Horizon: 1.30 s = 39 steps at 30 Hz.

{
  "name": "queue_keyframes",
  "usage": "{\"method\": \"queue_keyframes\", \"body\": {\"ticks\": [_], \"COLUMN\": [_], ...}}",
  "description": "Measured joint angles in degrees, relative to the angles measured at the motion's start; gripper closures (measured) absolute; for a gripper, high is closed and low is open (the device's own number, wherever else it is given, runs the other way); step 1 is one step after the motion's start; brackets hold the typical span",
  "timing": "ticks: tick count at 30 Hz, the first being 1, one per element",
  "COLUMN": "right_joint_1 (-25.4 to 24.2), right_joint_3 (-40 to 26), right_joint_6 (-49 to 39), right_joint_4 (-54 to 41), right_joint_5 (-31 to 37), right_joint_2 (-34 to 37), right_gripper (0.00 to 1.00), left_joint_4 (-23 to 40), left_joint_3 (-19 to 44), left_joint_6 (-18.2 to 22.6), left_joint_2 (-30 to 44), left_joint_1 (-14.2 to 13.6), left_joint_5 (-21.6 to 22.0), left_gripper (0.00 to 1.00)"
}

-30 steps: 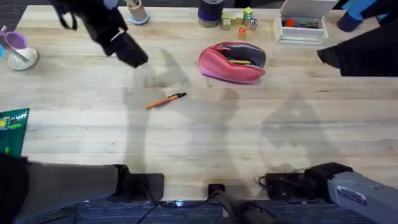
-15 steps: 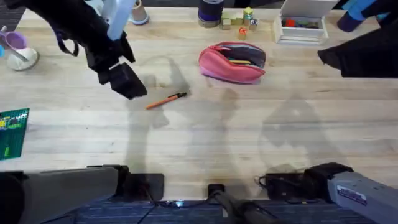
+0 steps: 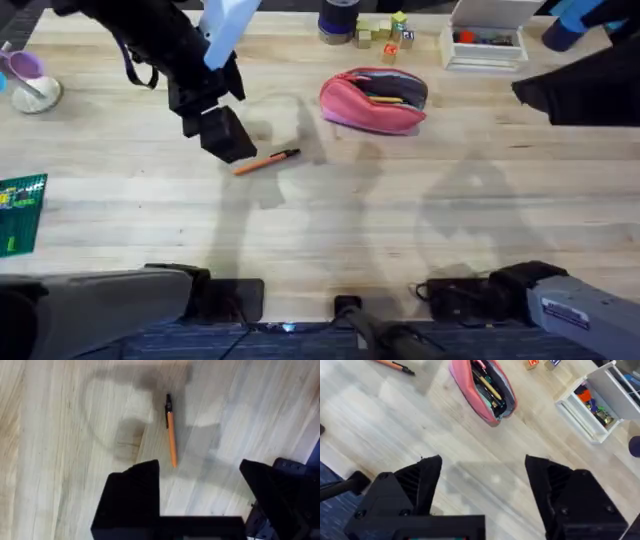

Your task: Unzip the bag, pick up the pens from the table one at a time and place them inside, then zip the bag closed.

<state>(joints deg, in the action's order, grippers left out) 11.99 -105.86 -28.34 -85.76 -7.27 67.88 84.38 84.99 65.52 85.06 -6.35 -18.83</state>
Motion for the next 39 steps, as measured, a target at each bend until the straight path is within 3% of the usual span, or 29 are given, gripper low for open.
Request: {"method": "queue_keyframes", "body": {"ticks": [13,20,27,39], "right_joint_1": [0.0,0.0,0.0,0.0], "right_joint_3": [0.0,0.0,0.0,0.0], "right_joint_6": [0.0,0.0,0.0,0.0], "right_joint_4": [0.0,0.0,0.0,0.0], "right_joint_5": [0.0,0.0,0.0,0.0], "right_joint_2": [0.0,0.0,0.0,0.0], "right_gripper": [0.006,0.005,0.005,0.005], "left_joint_4": [-0.1,-8.5,-17.0,-24.2], "left_joint_3": [-3.6,-12.8,-19.2,-24.1], "left_joint_6": [-0.1,-0.1,-1.0,-1.4], "left_joint_2": [0.0,0.0,0.0,0.1], "left_joint_1": [-0.2,-2.2,-2.4,-2.9], "left_joint_5": [0.0,0.2,2.2,5.9], "left_gripper": [0.005,0.005,0.005,0.005]}}
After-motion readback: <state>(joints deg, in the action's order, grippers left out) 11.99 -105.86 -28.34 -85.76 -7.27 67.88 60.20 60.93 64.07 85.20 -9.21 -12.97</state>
